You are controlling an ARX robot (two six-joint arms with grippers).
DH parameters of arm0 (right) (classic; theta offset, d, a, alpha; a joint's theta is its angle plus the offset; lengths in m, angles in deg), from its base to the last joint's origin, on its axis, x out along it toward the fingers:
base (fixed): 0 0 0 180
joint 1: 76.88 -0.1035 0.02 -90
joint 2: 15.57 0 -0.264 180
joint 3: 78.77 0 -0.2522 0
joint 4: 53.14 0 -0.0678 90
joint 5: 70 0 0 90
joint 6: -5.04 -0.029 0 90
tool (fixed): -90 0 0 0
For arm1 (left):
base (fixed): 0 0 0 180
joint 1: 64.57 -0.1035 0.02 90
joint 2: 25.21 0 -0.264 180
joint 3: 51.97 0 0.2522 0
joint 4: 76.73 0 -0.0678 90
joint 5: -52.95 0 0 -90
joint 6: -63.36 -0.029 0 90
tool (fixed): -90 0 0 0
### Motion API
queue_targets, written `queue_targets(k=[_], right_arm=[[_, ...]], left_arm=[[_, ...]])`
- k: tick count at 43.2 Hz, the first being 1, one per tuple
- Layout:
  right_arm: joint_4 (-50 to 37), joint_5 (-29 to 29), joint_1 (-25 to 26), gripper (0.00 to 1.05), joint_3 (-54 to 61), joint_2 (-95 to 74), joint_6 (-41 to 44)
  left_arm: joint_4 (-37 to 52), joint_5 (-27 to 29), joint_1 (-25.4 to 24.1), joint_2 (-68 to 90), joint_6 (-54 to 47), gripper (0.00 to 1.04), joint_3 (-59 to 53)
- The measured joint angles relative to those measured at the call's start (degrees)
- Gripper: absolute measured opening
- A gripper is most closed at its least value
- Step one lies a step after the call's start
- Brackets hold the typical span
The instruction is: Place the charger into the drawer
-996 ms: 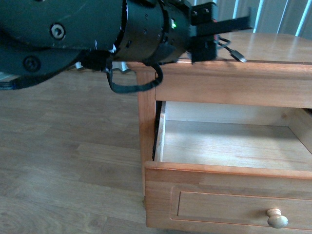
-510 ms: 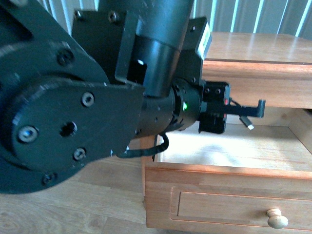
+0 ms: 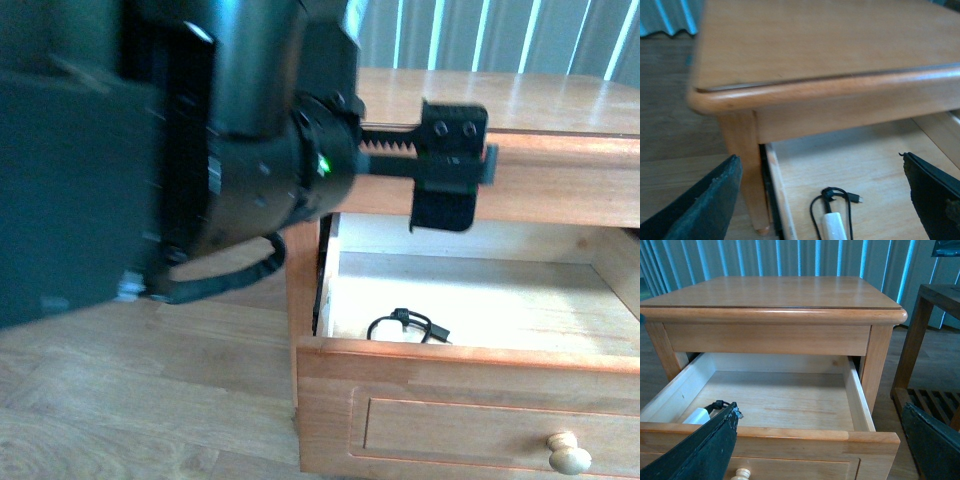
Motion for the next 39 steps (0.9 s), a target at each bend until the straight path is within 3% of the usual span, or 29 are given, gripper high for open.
queue_targets(k=[13,23,30,35,39], right_arm=[[0.0,0.0,0.0,0.96,0.0,0.0,0.0],[0.0,0.0,0.0,0.96,0.0,0.0,0.0],[0.0,0.0,0.0,0.96,0.0,0.0,0.0],[0.0,0.0,0.0,0.96,0.0,0.0,0.0],[0.0,0.0,0.0,0.96,0.0,0.0,0.0]], left_arm=[[-11.6,7.7,-8.3,-30.5,1.9,0.99,-17.5],[-33.8,9.9,-17.6,-62.7,7.3,0.99,-27.5],[-35.5,10.3,-18.3,-66.7,8.2,0.99,-28.0],[-27.6,-1.1,-22.1,-69.4,0.9,0.81,-32.5],[-26.1,-4.9,-24.6,-72.2,-3.1,0.61,-35.8]])
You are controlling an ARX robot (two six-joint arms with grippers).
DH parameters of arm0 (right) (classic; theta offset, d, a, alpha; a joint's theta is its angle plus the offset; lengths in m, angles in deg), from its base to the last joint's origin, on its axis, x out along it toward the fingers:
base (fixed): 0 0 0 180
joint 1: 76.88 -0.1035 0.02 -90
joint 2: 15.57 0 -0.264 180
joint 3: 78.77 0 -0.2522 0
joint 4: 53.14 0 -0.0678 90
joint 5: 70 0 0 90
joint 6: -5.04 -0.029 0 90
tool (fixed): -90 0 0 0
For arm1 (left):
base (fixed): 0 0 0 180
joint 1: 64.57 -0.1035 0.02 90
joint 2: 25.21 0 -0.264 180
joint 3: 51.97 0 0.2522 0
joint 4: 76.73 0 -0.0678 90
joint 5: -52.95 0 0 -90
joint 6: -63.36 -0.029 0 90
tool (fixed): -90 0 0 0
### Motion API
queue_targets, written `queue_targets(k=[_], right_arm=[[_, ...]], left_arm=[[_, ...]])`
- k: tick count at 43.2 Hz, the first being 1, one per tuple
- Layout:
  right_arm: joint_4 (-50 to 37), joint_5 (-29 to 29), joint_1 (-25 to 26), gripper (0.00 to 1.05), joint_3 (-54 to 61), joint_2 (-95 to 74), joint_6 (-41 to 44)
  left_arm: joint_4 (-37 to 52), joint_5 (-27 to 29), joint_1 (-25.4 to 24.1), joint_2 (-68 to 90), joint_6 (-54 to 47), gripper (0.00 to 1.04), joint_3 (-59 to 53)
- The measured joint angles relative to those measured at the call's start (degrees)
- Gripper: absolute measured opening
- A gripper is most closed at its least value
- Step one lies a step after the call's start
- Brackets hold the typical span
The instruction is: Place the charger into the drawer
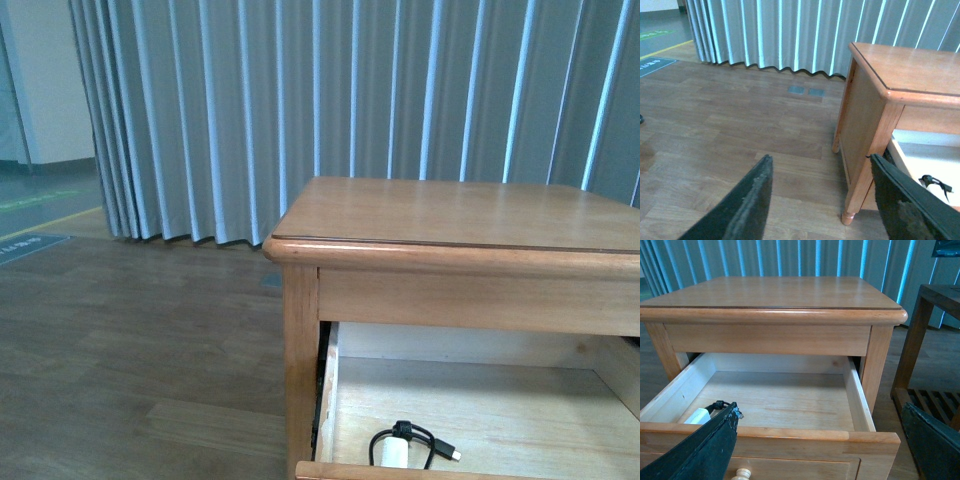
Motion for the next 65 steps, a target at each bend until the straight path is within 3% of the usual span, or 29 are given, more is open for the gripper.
queue_targets(k=[7,10,13,26,31,44,48,53,57,65], right_arm=[[0.0,0.0,0.0,0.96,0.0,0.0,0.0],[0.0,0.0,0.0,0.96,0.0,0.0,0.0],[0.0,0.0,0.0,0.96,0.0,0.0,0.0],[0.0,0.0,0.0,0.96,0.0,0.0,0.0],[0.0,0.0,0.0,0.96,0.0,0.0,0.0],[0.0,0.0,0.0,0.96,0.0,0.0,0.0],[1.1,9.2,-2.8,0.96,-0.1,-1.1,5.0],[5.7,11.2,-6.5,0.96,-0.4,-7.1,9.2],[6.5,10.2,-9.7,0.96,-2.0,-14.4,9.5],[-0.9,8.7,-13.6,0.96,-4.8,-30.7,9.4]], left_arm=[[0.2,-2.6,-2.8,-2.8,-1.7,0.31,-3.8],[0.2,-8.7,-7.4,-4.5,-2.0,0.17,-5.2],[0.2,-9.1,-9.8,-5.9,-2.1,0.04,-6.4],[-0.5,-9.7,-10.0,-10.4,-2.5,0.04,-10.0],[-7.8,-9.8,-10.1,-17.3,-2.5,0.04,-10.8],[-8.0,-9.7,-10.1,-21.4,-2.5,0.04,-13.3],[-8.0,-9.8,-10.1,-21.5,-2.5,0.04,-13.3],[-8.0,-9.8,-10.1,-21.5,-2.5,0.22,-13.3],[-8.0,-9.8,-10.1,-21.5,-2.5,0.43,-13.3],[-8.0,-9.8,-10.1,-21.5,-2.5,0.79,-13.3]])
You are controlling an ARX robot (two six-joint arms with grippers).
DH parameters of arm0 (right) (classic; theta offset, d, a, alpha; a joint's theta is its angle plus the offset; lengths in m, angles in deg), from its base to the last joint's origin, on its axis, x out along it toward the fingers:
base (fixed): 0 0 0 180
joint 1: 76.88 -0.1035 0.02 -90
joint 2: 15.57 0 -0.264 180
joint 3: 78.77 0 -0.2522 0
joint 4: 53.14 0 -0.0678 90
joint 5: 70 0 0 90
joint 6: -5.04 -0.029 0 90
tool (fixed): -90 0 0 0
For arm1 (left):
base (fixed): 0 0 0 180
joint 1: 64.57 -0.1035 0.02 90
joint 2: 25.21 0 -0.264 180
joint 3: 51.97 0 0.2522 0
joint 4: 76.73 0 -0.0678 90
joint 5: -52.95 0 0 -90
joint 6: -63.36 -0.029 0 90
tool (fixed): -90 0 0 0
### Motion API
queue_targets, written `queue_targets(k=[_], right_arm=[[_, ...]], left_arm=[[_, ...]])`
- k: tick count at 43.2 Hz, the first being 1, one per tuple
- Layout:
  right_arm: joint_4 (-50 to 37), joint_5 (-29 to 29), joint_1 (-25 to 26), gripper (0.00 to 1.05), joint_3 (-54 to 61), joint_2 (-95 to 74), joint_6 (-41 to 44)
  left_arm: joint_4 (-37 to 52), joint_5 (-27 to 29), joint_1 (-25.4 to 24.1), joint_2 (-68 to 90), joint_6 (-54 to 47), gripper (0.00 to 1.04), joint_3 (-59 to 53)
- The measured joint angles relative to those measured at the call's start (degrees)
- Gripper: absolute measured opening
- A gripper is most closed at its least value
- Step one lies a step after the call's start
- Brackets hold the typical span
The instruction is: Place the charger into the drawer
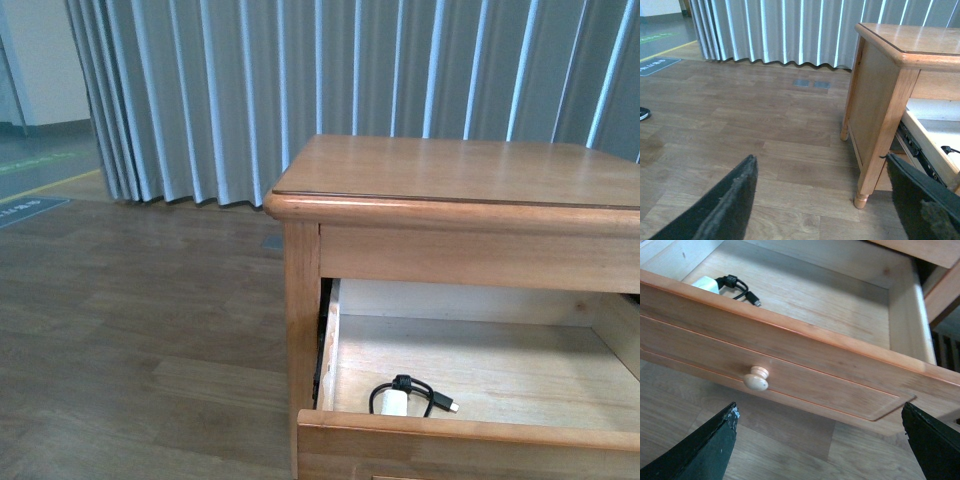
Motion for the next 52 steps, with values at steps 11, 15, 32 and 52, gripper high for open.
queue_targets(k=[11,15,32,52], right_arm=[[-9.2,-5.5,0.1,0.96,-6.8,-23.1,-0.4],[-12.9,-6.5,-0.1,0.96,-9.8,-32.0,-0.4],[-28.7,-3.8,-1.9,0.96,-22.6,-56.3,2.1],[-32.7,-1.9,-0.5,0.96,-42.6,-75.6,4.7]], left_arm=[[0.0,0.0,0.0,0.0,-0.2,0.99,0.0],[0.0,0.0,0.0,0.0,-0.2,0.99,0.0],[0.0,0.0,0.0,0.0,-0.2,0.99,0.0],[0.0,0.0,0.0,0.0,-0.2,0.99,0.0]])
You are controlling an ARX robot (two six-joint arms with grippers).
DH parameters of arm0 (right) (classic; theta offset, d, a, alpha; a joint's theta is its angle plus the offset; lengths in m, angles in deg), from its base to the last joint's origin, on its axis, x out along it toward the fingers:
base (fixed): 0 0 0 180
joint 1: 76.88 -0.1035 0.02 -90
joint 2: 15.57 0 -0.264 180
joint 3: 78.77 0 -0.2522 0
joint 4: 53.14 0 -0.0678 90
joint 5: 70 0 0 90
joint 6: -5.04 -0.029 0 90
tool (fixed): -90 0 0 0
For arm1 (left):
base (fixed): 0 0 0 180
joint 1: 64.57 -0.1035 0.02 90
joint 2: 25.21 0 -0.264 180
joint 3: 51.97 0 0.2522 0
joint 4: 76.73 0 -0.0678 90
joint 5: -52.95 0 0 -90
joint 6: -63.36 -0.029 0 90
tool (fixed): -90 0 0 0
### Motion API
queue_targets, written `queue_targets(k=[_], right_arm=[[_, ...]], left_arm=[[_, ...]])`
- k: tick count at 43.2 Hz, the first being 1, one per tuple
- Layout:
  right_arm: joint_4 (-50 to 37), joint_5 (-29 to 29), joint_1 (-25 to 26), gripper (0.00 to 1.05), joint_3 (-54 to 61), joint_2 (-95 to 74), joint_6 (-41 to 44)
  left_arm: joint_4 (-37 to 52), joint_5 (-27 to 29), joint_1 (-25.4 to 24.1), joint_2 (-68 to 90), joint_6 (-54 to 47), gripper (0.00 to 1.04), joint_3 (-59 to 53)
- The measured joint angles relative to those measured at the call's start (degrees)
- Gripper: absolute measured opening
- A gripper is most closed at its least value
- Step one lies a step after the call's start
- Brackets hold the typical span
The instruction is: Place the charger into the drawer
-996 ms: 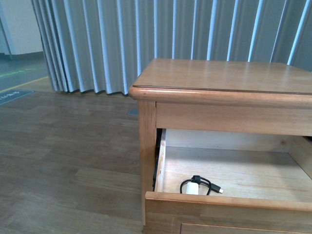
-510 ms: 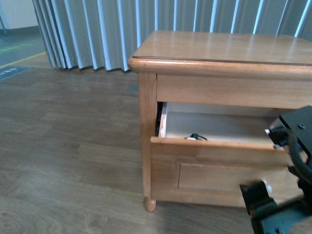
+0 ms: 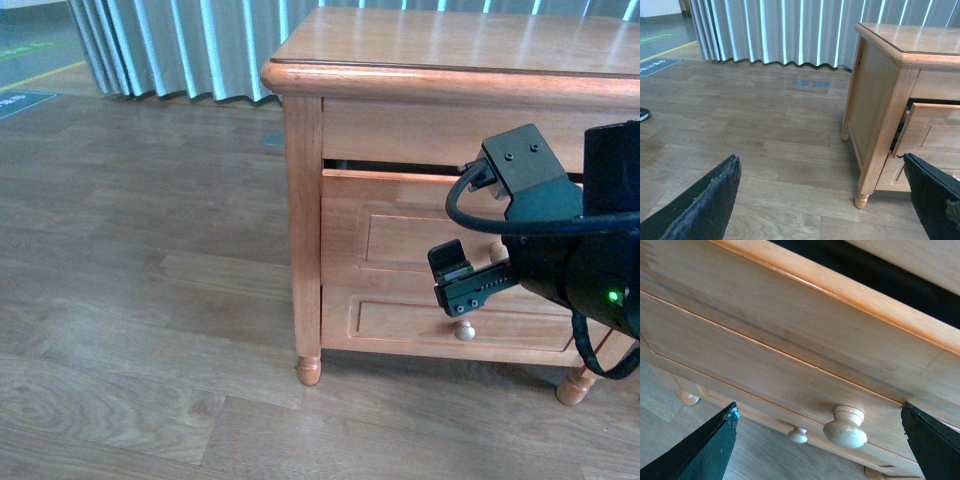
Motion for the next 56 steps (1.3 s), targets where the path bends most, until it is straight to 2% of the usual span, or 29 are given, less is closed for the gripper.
queue_targets(k=[18,27,37,44,56], right_arm=[[0.1,2.3,0.1,0.96,-6.0,-3.1,-4.2],[-3.3,1.9,-0.2,0.96,-5.7,-3.2,-7.0],[-3.2,0.3,0.0,0.96,-3.7,-0.7,-7.7],[-1.0,-1.5,0.1,0.96,3.0,11.6,-7.5],[11.1,-2.9,3.8,0.96,25.1,43.8,-10.9]], left_arm=[[0.0,0.0,0.0,0.0,0.0,0.99,0.0],[0.0,0.0,0.0,0.0,0.0,0.99,0.0],[0.0,0.0,0.0,0.0,0.0,0.99,0.0],[0.0,0.0,0.0,0.0,0.0,0.99,0.0],[0.0,0.0,0.0,0.0,0.0,0.99,0.0]])
